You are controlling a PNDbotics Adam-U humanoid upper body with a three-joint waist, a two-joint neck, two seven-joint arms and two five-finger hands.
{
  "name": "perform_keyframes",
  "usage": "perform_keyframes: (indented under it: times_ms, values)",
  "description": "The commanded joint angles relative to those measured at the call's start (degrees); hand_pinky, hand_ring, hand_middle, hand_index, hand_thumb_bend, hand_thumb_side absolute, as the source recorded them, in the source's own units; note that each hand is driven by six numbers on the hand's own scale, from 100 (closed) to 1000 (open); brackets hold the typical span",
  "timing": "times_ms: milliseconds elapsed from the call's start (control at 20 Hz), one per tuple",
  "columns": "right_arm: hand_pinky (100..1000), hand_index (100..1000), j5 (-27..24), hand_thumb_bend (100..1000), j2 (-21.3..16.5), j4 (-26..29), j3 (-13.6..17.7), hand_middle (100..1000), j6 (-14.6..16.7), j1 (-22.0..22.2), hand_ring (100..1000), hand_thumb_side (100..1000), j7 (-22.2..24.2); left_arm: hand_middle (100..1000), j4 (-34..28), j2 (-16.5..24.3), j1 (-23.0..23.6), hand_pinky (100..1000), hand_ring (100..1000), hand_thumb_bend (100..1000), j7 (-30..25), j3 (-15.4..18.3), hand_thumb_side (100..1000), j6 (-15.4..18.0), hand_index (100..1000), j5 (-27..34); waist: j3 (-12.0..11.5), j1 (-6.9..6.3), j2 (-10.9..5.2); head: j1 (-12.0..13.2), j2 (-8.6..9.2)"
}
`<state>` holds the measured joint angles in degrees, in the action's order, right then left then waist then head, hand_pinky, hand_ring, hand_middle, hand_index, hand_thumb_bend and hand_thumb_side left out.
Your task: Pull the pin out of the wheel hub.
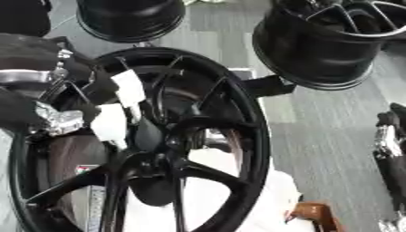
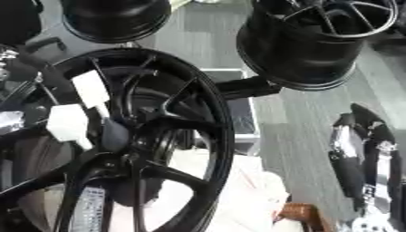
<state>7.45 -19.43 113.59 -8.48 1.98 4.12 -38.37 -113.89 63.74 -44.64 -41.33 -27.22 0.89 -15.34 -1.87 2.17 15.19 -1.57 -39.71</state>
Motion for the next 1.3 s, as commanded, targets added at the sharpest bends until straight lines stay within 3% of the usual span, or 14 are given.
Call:
perform_keyframes:
  times_ms: [50,250,400,500,550,600,700,750,800,900,1300]
  values:
    - [880,795,-0.1,100,-0.6,1.0,0.2,636,0.0,-0.2,861,597,0.0,791,0.5,0.4,-1.4,905,866,100,0.4,0.0,955,0.5,922,-1.9,0.1,-0.19,-0.66,0.3,0.65]
    - [880,795,0.0,100,-0.4,1.0,0.1,636,0.0,-0.2,861,603,0.0,771,1.7,-0.1,-1.7,897,859,100,0.6,-0.6,943,1.1,909,-3.5,0.2,-0.23,-0.47,0.4,0.78]
    - [880,795,0.0,100,-0.4,1.0,0.1,636,0.0,-0.2,861,605,-0.1,748,2.6,-0.4,-1.8,876,841,100,1.3,-0.7,858,1.5,891,-4.7,0.2,-0.24,-0.35,0.4,0.85]
    - [880,795,-0.1,100,-0.3,1.0,0.1,636,0.0,-0.3,861,610,0.0,741,3.0,-0.5,-1.9,871,838,129,1.7,-0.9,727,2.1,869,-5.6,0.2,-0.23,-0.26,0.5,0.93]
    - [880,795,-0.1,100,-0.3,1.0,0.1,636,-0.1,-0.3,861,622,0.0,743,3.1,-0.5,-1.8,872,840,192,1.7,-0.9,553,2.7,850,-6.1,0.2,-0.23,-0.2,0.5,1.01]
    - [880,795,-0.1,100,-0.3,1.0,0.1,636,-0.1,-0.3,861,629,-0.1,746,3.3,-0.5,-1.8,874,842,219,1.5,-0.9,496,3.4,843,-6.7,0.2,-0.23,-0.14,0.5,1.05]
    - [880,795,-0.1,100,-0.2,1.0,0.0,635,-0.1,-0.3,861,636,-0.1,758,3.4,-0.5,-1.7,885,851,222,1.0,-0.9,573,4.6,842,-7.4,0.2,-0.21,-0.02,0.6,1.09]
    - [880,795,-0.1,100,-0.2,1.0,0.0,635,-0.1,-0.3,861,637,-0.1,767,3.5,-0.5,-1.7,895,860,230,0.8,-0.9,674,5.2,847,-7.6,0.2,-0.19,0.05,0.7,1.14]
    - [880,795,0.0,100,-0.1,1.0,0.0,635,-0.2,-0.3,861,637,-0.1,770,3.5,-0.5,-1.7,898,862,230,0.5,-0.9,702,5.9,848,-7.8,0.2,-0.18,0.11,0.7,1.19]
    - [880,795,-0.1,100,0.0,1.0,-0.1,635,-0.2,-0.4,861,640,-0.1,783,3.4,-0.5,-1.6,910,876,252,-0.1,-1.0,851,7.1,855,-8.1,0.1,-0.14,0.2,0.8,1.23]
    - [880,794,-0.1,100,0.2,1.0,-0.2,634,-0.2,-0.4,860,651,-0.1,780,4.7,-1.0,-1.8,906,872,241,-0.6,-1.0,828,8.5,894,-9.0,0.1,-0.07,0.53,1.0,1.34]
